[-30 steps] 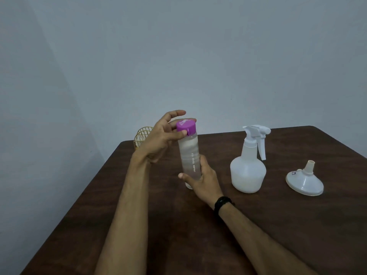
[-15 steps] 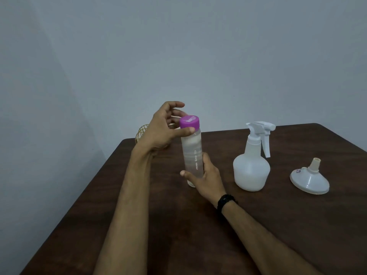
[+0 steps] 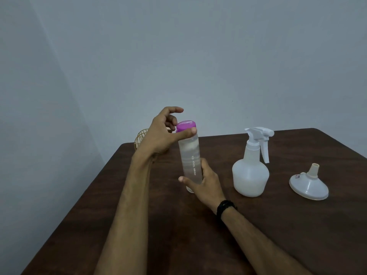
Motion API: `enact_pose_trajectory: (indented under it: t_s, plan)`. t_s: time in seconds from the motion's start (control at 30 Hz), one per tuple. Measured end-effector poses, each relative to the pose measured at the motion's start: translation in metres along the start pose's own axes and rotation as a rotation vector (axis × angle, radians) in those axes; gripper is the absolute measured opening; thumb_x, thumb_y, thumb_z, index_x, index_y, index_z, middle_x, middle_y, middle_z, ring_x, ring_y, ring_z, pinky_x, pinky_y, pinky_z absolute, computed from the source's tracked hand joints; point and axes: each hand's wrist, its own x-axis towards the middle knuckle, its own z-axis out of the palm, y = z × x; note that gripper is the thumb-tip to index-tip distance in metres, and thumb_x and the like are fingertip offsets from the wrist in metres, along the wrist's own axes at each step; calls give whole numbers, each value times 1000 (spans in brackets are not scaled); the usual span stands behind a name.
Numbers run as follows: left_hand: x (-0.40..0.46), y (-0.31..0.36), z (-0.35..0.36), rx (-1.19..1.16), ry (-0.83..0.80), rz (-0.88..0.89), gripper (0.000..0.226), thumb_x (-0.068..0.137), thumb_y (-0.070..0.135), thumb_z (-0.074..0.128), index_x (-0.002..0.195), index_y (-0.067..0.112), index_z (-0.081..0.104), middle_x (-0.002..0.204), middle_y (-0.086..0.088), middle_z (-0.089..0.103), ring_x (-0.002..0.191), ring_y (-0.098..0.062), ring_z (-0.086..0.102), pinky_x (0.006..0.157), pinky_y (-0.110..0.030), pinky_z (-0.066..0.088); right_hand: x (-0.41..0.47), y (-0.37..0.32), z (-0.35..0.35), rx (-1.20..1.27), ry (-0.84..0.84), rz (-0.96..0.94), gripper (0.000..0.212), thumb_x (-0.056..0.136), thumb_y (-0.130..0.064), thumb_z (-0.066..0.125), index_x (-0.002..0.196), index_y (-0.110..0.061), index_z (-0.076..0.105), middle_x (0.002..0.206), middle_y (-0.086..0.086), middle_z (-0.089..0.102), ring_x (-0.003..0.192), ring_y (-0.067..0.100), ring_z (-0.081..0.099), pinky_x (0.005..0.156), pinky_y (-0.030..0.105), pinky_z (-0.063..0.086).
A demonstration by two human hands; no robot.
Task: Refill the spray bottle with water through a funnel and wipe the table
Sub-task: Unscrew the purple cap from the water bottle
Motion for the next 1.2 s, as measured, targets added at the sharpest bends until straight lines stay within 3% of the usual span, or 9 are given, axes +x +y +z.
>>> enact_pose_trajectory:
  t_s: [0.07,0.23,0.33,0.43,0.63,0.8,0.9,1.0,1.2]
  plan:
    - [0,1,-1,38,-82,-7,81,65,46,87,135,28,51,120,3,55,110,-5,57,89,-23,52,1,1,0,2,5,9,69,77,-42,81,134,-30,43,131,-7,55,121,12,54,87,23,53]
    - [-3,4,-11,-35,-247,9,68,83,-4,74,140,19,44,125,-6,66,117,-18,64,102,-31,51,2,3,1,-3,5,8,70,76,-42,82,133,-31,44,130,-8,56,121,12,54,89,25,53]
    - [-1,3,-5,42,-90,2,78,70,15,90,136,23,49,111,-2,65,104,-19,65,94,-33,53,0,0,-1,20,-11,5,67,77,-39,81,133,-30,45,130,-7,55,118,11,55,67,12,52]
    - [0,5,4,128,-91,6,89,61,38,91,137,28,46,121,2,55,109,-9,58,90,-21,49,1,1,-1,11,-3,-5,68,77,-41,81,133,-31,44,131,-9,55,120,10,54,78,16,51]
    - [-2,8,-5,-1,-244,53,66,82,3,78,137,22,47,125,0,63,114,-12,63,92,-25,55,1,2,0,3,-1,-2,66,76,-44,82,130,-32,46,127,-10,57,117,9,56,87,24,53]
    - [1,5,5,136,-61,-9,83,63,47,84,135,25,49,118,-1,55,107,-14,59,87,-25,54,0,0,-1,1,-16,7,63,77,-41,81,128,-35,45,127,-12,56,117,7,55,78,17,51]
    - [-1,5,-2,47,-251,-4,78,73,23,83,140,22,43,135,-4,54,122,-17,58,100,-29,52,-2,-3,-2,38,-14,13,60,78,-37,82,126,-33,47,123,-10,57,111,6,57,63,11,51]
    - [-2,5,-9,-54,-270,5,65,82,-3,77,136,18,47,123,-8,66,114,-18,65,97,-31,54,-1,-1,-1,13,0,3,60,75,-41,83,124,-32,50,119,-12,60,109,5,59,72,15,53]
    - [2,4,5,169,-89,-16,80,67,41,88,135,28,49,119,-1,54,109,-15,59,89,-26,54,0,-2,-1,11,-6,11,58,76,-42,82,121,-39,45,119,-16,57,107,0,57,74,13,48]
